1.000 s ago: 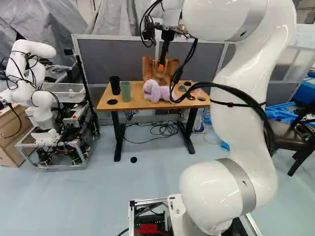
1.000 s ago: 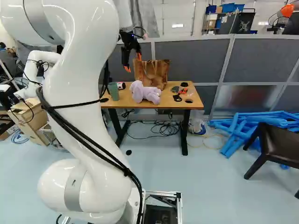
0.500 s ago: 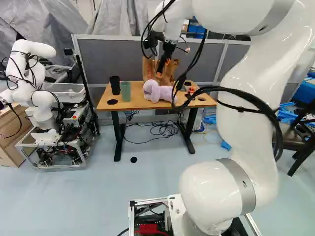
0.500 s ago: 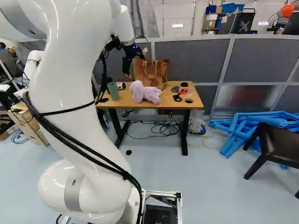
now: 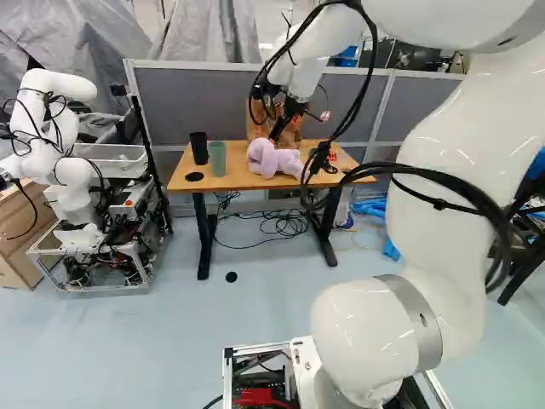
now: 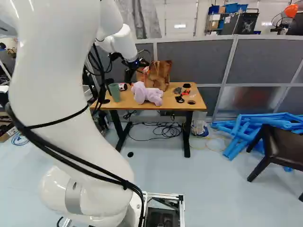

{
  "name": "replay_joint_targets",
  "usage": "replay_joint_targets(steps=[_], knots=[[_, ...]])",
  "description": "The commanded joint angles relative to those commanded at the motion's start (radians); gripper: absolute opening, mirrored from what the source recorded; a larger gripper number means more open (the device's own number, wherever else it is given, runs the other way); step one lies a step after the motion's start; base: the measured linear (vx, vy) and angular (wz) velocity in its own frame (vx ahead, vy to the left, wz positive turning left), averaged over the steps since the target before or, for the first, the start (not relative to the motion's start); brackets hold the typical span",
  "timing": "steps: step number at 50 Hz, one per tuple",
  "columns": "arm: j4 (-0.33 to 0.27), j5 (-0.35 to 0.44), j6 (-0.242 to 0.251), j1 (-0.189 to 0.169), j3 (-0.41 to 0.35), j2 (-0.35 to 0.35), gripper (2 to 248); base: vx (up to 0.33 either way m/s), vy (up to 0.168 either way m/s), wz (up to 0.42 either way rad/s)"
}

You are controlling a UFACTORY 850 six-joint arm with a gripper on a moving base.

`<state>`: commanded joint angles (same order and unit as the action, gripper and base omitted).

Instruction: Pick up the bag on the ground and place it on the table

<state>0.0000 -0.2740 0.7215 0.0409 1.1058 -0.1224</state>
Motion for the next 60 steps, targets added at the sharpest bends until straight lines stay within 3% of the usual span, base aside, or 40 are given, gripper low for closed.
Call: replay_joint_targets(steps=[28,60], knots=[[0.000,0.392,-0.247,-0.014,-0.348,0.137,247,0.000,0.000,0.000],[0.000,0.749,-0.471,-0.027,-0.665,0.262,247,0.000,0.000,0.000]])
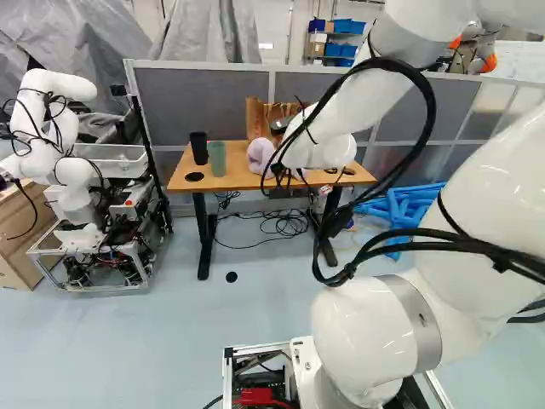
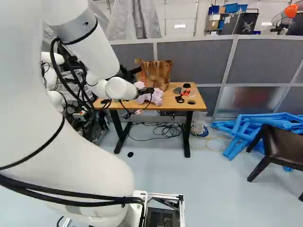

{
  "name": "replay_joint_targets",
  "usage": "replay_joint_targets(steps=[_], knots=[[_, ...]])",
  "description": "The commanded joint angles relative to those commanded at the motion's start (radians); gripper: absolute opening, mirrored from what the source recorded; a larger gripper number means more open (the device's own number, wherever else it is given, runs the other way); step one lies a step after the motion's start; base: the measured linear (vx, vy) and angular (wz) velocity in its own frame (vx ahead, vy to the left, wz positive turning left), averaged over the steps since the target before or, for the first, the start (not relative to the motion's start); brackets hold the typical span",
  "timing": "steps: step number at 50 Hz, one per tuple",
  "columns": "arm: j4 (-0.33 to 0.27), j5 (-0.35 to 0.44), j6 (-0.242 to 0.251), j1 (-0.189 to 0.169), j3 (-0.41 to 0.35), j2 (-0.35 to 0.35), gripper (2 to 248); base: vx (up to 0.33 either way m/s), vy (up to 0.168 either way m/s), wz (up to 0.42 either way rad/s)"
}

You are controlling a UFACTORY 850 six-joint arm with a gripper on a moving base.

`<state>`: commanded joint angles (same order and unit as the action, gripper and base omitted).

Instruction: Pick up the bag on the ground and place it on the table

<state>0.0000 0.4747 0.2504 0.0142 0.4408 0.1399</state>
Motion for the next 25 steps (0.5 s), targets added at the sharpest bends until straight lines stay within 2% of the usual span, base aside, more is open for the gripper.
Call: replay_joint_targets(steps=[25], knots=[[0.000,0.202,-0.127,-0.007,-0.180,0.071,247,0.000,0.000,0.000]])
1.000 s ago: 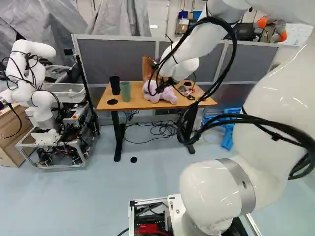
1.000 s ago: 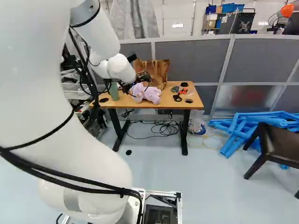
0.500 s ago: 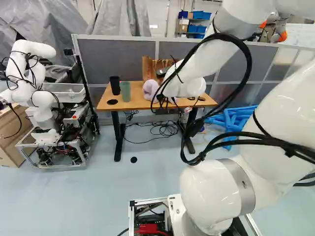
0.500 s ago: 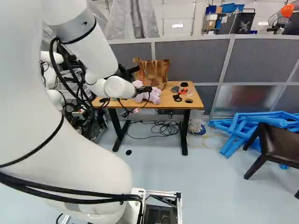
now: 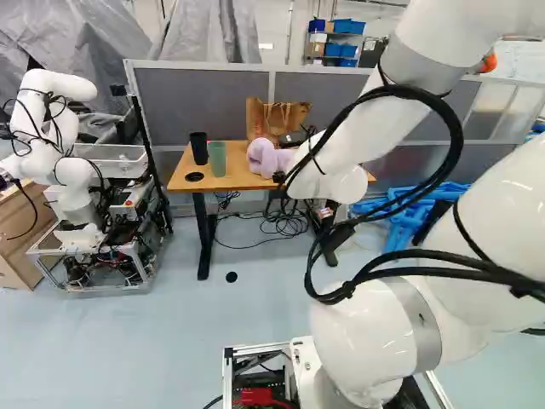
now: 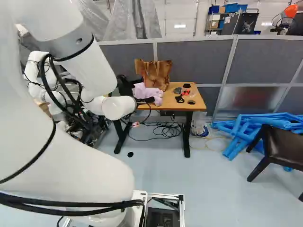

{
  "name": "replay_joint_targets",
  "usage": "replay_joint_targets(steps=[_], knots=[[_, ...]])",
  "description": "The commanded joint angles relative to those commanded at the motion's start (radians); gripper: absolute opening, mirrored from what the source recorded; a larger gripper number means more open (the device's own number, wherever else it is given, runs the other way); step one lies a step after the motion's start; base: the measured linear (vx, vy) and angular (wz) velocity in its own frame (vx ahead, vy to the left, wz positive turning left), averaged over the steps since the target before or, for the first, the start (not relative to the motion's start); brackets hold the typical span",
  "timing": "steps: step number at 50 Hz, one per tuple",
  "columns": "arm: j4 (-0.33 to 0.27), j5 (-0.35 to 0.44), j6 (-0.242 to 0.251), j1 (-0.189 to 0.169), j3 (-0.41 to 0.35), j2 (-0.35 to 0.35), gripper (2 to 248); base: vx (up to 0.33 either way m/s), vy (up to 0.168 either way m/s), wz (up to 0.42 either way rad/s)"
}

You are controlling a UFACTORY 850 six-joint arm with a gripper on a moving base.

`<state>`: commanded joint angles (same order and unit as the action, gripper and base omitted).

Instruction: Pick up the bag on the ground and place it on the table

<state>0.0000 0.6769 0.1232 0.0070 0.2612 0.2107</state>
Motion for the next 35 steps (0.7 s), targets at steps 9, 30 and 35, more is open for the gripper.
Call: replay_joint_targets(steps=[9,30,35], knots=[[0.000,0.055,-0.035,-0.002,-0.049,0.019,247,0.000,0.000,0.000],[0.000,0.148,-0.093,-0.005,-0.132,0.052,247,0.000,0.000,0.000],[0.000,0.164,-0.103,-0.006,-0.145,0.057,247,0.000,0.000,0.000]])
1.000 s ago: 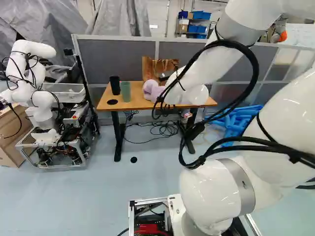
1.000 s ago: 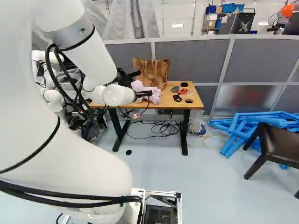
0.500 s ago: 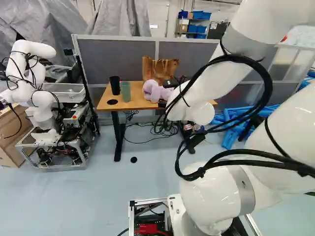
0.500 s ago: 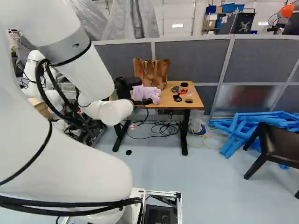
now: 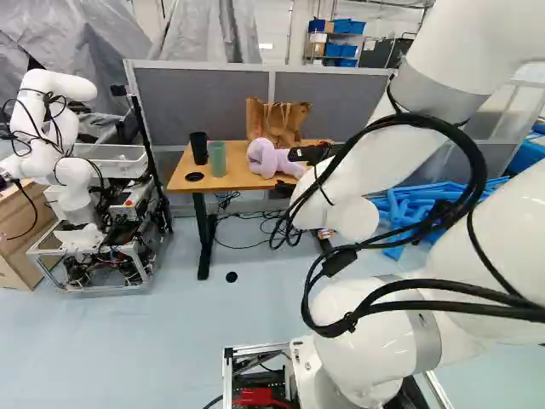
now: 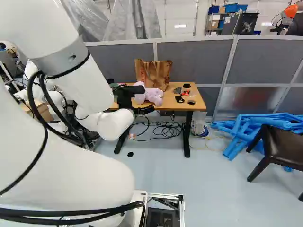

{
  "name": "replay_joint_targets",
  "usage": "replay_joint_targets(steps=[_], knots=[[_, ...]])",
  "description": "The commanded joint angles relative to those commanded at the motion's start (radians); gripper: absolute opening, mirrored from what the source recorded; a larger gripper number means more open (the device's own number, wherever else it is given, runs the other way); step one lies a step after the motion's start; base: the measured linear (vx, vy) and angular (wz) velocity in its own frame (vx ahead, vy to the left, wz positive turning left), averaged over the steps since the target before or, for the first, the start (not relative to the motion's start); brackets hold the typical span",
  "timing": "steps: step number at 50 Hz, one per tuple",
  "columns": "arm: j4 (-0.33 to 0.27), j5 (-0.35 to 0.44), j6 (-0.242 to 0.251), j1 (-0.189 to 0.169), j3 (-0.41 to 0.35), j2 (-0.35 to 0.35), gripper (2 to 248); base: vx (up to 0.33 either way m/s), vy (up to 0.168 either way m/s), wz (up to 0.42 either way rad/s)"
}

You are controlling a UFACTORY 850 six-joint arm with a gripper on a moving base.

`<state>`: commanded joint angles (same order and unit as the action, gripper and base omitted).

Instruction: Pick up the bag on the ground and place it on the table

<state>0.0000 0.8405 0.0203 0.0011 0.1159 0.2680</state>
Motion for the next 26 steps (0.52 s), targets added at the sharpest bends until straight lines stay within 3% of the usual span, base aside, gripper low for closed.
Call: replay_joint_targets(steps=[26], knots=[[0.000,0.032,-0.020,-0.001,-0.029,0.011,247,0.000,0.000,0.000]])
